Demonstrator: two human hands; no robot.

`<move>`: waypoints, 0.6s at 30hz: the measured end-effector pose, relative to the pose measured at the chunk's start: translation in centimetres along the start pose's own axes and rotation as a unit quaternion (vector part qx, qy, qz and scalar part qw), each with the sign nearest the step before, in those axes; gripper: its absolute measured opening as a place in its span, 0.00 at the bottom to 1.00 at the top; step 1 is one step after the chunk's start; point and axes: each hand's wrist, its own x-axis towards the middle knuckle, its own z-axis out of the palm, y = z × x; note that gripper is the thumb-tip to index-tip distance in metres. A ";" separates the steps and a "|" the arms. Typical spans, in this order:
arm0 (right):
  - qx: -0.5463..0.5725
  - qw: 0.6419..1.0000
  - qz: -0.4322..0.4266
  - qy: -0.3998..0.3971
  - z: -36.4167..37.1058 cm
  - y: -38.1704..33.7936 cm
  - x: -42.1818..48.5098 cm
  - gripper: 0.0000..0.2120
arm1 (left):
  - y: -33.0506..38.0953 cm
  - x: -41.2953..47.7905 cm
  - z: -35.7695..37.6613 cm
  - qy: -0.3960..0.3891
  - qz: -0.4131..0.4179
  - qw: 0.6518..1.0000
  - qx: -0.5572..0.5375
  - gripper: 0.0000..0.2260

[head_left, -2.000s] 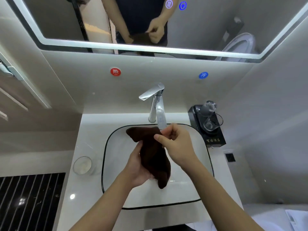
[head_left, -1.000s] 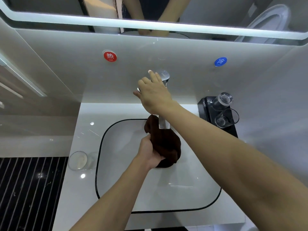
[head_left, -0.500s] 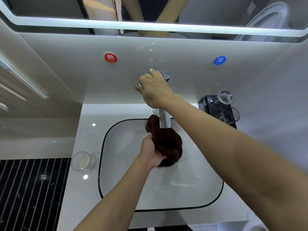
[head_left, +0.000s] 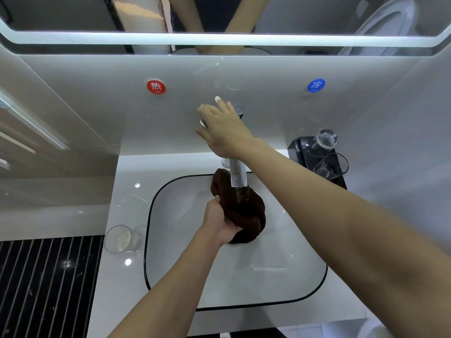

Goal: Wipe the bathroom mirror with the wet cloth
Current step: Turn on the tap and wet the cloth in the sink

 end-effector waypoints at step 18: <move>0.626 0.712 0.314 -0.050 12.5 3.8 -13.4 0.12 | 2.6 0.8 -1.8 -0.022 0.055 0.974 0.220 0.15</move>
